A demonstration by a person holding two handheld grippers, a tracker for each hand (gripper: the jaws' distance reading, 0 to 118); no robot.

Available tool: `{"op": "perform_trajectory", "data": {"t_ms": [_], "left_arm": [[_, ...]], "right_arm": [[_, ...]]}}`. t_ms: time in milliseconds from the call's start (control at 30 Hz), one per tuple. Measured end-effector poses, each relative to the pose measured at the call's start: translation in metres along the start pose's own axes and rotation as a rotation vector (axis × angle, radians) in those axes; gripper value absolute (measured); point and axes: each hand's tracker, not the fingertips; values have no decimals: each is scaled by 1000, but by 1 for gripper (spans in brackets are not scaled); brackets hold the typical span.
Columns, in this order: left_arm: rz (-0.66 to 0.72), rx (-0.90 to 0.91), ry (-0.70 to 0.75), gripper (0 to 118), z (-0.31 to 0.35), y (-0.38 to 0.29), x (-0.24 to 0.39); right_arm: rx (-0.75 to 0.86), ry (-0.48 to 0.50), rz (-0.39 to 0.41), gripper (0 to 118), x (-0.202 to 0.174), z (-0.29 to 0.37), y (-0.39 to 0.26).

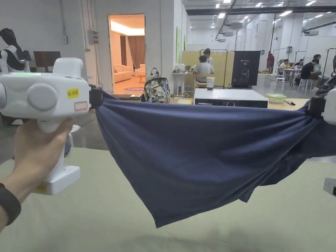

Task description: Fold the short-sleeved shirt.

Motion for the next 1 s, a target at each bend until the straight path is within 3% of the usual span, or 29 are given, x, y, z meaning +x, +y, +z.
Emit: {"op": "perform_trajectory", "data": {"t_ms": [167,267,467,600,767,800,833,867,900,967,1000], "left_arm": [[79,-258,-64,0,-35,-109,-2],[144,-325,-94,0,-17,-186,-6],[294,-399,-142,0,94,-300,-16],[286,-459,-69,0,176,-355,10],[418,-556,-25,0,231,-400,8],[408,-538,-18,0,242,-400,9],[410,-522,-5,0,249,-403,10],[405,-528,-11,16,253,-405,10],[391,-535,-22,28,257,-407,10],[339,-527,-15,35,261,-409,7],[300,-504,6,51,265,-405,7]], "right_arm": [[-151,-7,7,5,10,-31,-85],[-241,3,-10,5,27,-16,-156],[-350,18,-75,5,65,91,-290],[-446,-4,-103,5,64,179,-359],[-488,-26,-167,6,61,256,-403],[-491,-42,-180,12,61,267,-408],[-485,-29,-196,30,63,275,-411],[-478,-25,-202,65,64,282,-414],[-478,-27,-197,77,65,285,-418],[-484,-72,-152,81,67,291,-419],[-478,-79,-147,82,70,297,-418]]}}
